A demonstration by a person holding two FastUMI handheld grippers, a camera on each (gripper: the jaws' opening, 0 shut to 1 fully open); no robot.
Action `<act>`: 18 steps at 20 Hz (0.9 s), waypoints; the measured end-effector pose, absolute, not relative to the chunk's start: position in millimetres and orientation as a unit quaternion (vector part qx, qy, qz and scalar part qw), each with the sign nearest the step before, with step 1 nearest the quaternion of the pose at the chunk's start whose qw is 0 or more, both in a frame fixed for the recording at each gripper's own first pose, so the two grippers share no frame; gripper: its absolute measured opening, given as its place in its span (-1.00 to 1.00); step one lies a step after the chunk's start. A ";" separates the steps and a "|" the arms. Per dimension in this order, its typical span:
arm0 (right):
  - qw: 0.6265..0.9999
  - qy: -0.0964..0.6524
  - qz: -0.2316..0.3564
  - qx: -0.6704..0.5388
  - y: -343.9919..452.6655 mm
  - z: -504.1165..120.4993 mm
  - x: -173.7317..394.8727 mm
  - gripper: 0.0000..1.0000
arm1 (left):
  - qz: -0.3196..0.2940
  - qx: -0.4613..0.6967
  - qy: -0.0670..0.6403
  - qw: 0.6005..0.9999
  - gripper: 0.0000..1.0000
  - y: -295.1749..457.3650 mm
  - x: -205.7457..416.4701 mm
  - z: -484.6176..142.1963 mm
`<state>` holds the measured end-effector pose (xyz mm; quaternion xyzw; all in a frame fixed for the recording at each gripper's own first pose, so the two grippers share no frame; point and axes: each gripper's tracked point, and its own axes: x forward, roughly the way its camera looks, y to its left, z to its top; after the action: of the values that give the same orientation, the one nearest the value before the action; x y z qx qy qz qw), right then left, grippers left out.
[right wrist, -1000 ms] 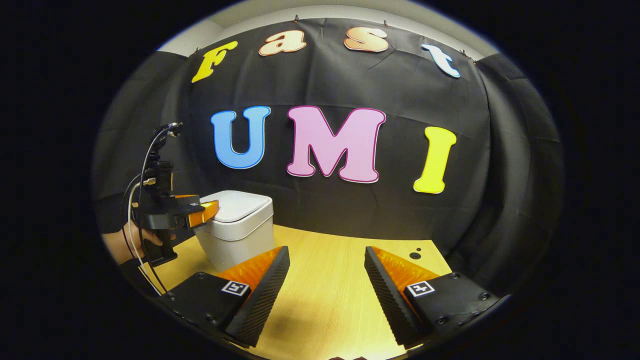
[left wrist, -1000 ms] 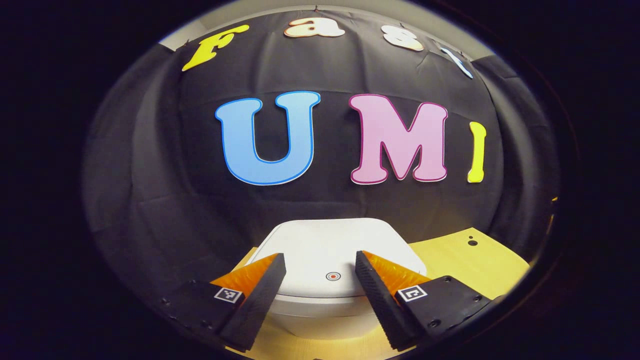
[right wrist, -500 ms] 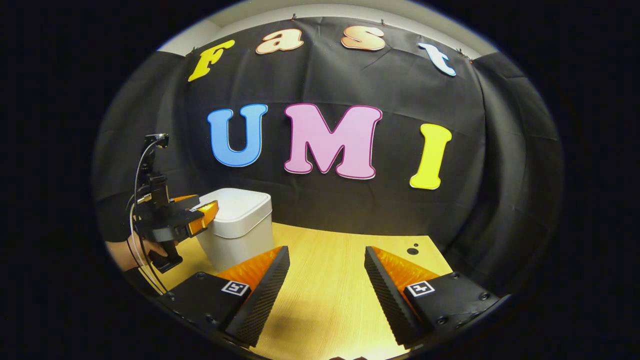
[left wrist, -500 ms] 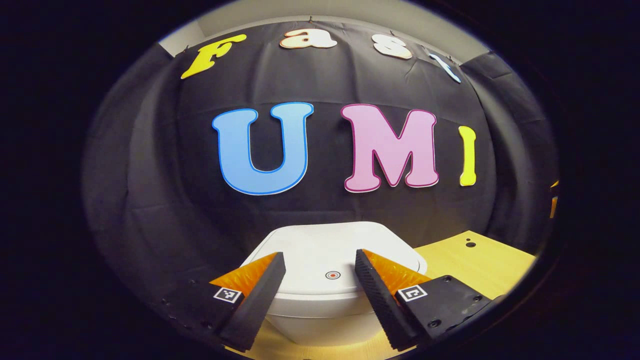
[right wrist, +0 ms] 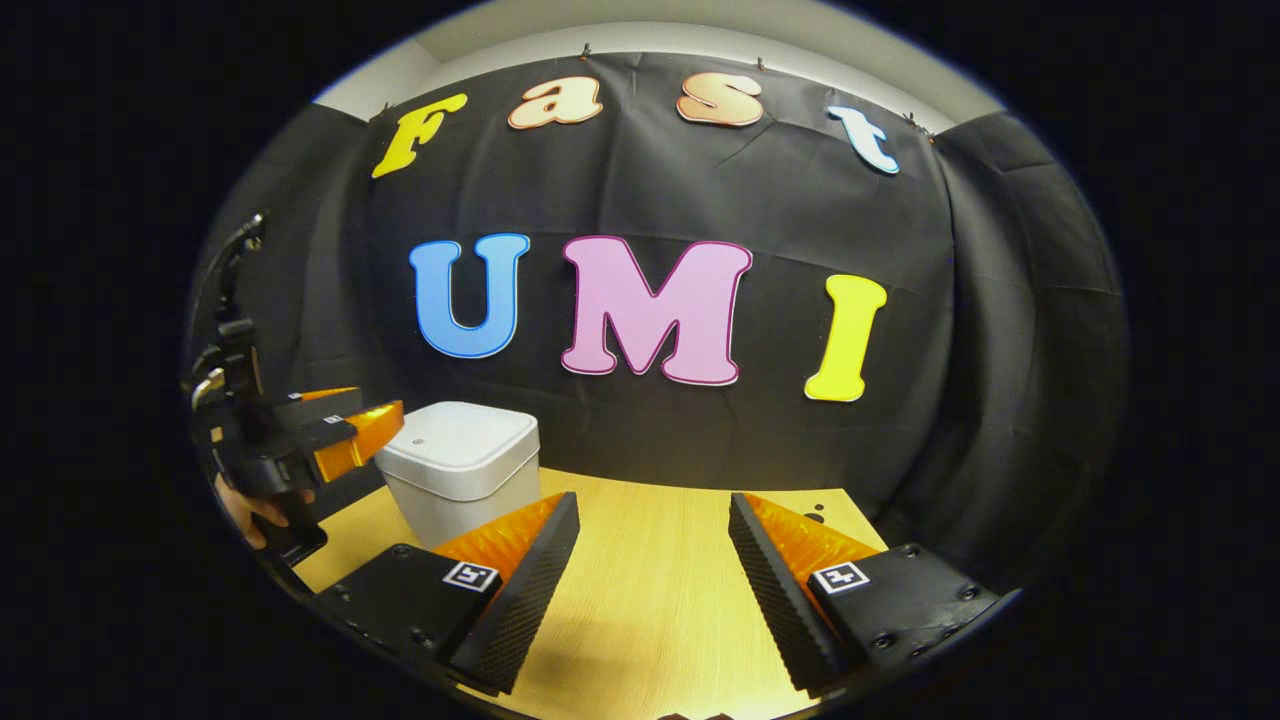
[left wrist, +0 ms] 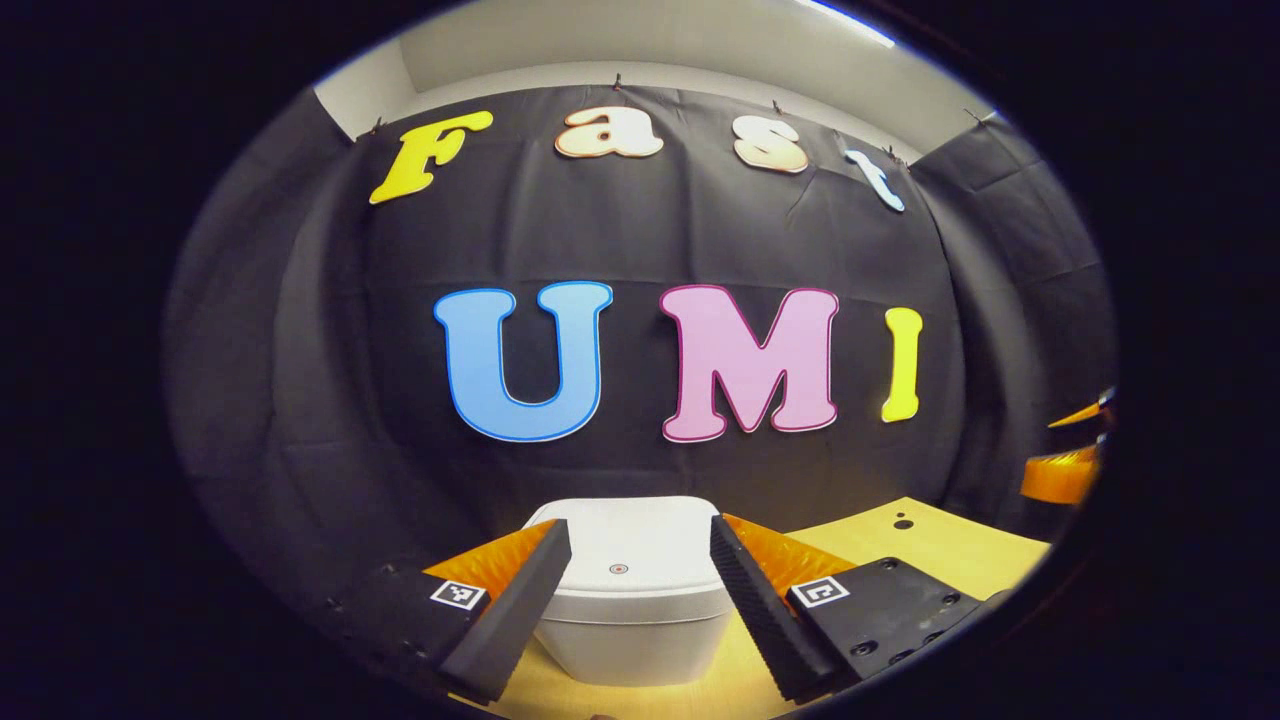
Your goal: Press the lid of the desktop garbage bin to open it, pick up the crumpled paper on the desktop and throw it into the bin, then pick up the pop can on the desktop and drop it into the bin, and finally close the garbage bin lid.
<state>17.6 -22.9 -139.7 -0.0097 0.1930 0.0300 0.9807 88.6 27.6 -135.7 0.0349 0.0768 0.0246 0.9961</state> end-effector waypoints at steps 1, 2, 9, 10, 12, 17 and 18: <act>0.981 0.190 0.029 -0.005 -18.3 -137.3 13.5 0.95 | 0.021 0.027 0.069 0.997 0.89 20.9 70.3 -122.5; 0.981 0.190 0.029 -0.002 -14.3 -136.7 8.4 0.95 | 0.020 0.028 0.064 0.997 0.90 18.3 57.3 -116.2; 0.985 0.171 0.033 -0.007 6.8 -127.5 -35.9 0.94 | 0.046 0.027 0.034 0.998 0.89 8.8 -21.4 -92.3; 0.986 0.164 0.032 -0.006 8.6 -125.4 -40.5 0.95 | 0.049 0.022 0.031 0.998 0.89 8.1 -27.9 -91.4; 0.988 0.151 0.032 0.004 14.4 -117.9 -45.3 0.95 | 0.047 0.014 0.029 0.998 0.89 5.1 -32.3 -93.4; 0.993 0.099 0.057 0.005 36.1 -81.1 -47.0 0.95 | 0.036 0.019 0.028 0.999 0.89 2.6 -26.0 -85.5; 0.994 0.087 0.059 0.001 37.4 -77.1 -46.6 0.94 | 0.035 0.019 0.027 0.999 0.89 2.4 -25.5 -86.4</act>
<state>-46.6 37.4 -77.1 0.0009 0.0865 0.0591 0.9945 -25.5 2.4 -86.4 0.0193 0.0272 0.0350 0.9988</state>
